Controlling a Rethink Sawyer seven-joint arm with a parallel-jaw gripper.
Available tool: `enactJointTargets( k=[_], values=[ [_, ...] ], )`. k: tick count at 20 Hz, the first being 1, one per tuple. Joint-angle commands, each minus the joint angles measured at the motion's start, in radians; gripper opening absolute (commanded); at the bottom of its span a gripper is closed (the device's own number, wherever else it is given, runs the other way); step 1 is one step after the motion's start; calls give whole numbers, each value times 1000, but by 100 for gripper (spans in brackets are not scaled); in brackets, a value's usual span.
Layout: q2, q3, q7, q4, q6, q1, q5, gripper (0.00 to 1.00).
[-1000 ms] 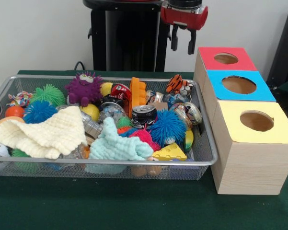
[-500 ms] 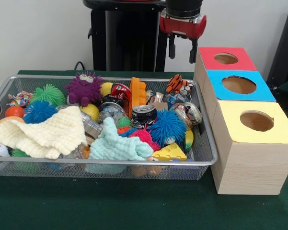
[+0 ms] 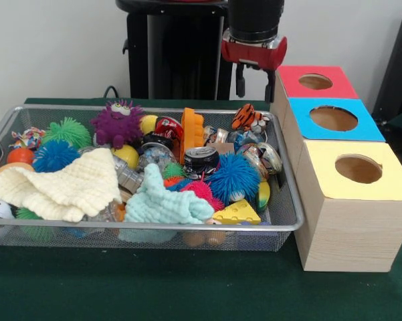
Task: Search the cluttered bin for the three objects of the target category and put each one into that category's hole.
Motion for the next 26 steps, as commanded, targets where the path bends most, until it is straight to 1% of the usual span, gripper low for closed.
enactJointTargets(
  k=[1,2,4,8,16,21,23,25,26],
  values=[
    [74,83,-25,-153,-47,-18,-37,100],
    [73,70,-37,-183,-9,0,-47,100],
    [75,66,-59,-219,41,13,-55,100],
    [78,73,-77,-252,85,16,-60,100],
    [89,98,-75,-242,92,-16,-46,100],
    [105,113,-81,-242,82,-28,-53,100],
    [93,119,-100,-240,119,-33,-57,100],
    [72,131,-137,-226,171,-54,-64,100],
    [58,129,-150,-208,181,-65,-73,100]
  ],
)
